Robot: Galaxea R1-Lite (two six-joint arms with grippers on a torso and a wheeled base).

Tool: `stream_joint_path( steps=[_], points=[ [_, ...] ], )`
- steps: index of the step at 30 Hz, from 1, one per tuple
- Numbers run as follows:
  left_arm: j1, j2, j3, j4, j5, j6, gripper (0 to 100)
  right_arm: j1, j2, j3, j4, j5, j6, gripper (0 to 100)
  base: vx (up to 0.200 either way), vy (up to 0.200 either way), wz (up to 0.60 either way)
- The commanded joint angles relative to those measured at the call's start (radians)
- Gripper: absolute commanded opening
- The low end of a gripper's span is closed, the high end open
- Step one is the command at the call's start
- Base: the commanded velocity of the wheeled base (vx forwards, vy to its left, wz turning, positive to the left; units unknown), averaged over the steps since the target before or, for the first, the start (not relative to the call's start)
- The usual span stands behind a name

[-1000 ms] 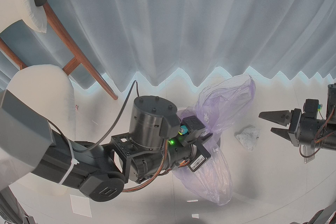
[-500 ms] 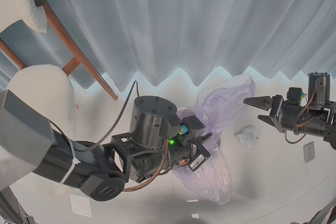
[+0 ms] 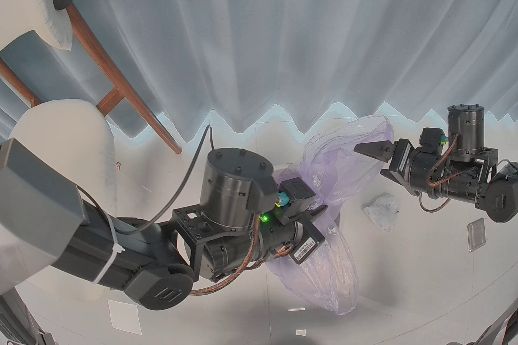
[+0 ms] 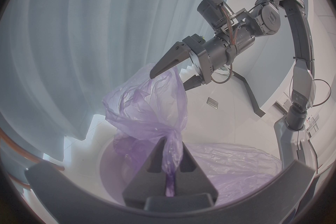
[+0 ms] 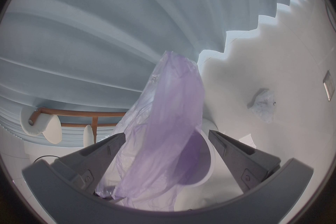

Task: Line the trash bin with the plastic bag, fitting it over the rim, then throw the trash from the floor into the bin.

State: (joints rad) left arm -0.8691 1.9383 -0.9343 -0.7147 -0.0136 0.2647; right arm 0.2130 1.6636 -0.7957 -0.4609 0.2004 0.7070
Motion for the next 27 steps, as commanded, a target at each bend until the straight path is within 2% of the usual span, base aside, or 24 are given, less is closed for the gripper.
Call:
stream_joint_path(
  steps=[1, 2, 13, 22, 23, 27],
  points=[
    [0.001, 0.002, 0.000, 0.000, 0.000, -0.001, 0, 0.008, 0.033, -0.002, -0.015, -0.007, 0.000, 100, 0.000, 0.000, 0.00],
    [0.001, 0.002, 0.000, 0.000, 0.000, -0.001, 0, 0.008, 0.045, -0.003, -0.028, -0.016, 0.000, 0, 0.000, 0.000, 0.00],
    [-0.002, 0.010, 0.000, 0.000, -0.003, -0.001, 0, 0.023, 0.047, -0.007, -0.041, -0.019, 0.008, 0, 0.000, 0.000, 0.00],
    [-0.008, 0.018, 0.009, -0.006, -0.011, 0.002, 0, 0.014, 0.044, 0.004, -0.079, -0.019, -0.024, 0, 0.000, 0.000, 0.00],
    [-0.008, 0.019, 0.008, -0.014, -0.011, 0.001, 100, 0.014, 0.042, 0.007, -0.091, -0.019, -0.024, 0, 0.000, 0.000, 0.00],
    [-0.010, 0.019, 0.002, -0.029, -0.002, -0.009, 100, 0.016, 0.041, 0.010, -0.104, -0.019, -0.024, 0, 0.000, 0.000, 0.00]
  ],
)
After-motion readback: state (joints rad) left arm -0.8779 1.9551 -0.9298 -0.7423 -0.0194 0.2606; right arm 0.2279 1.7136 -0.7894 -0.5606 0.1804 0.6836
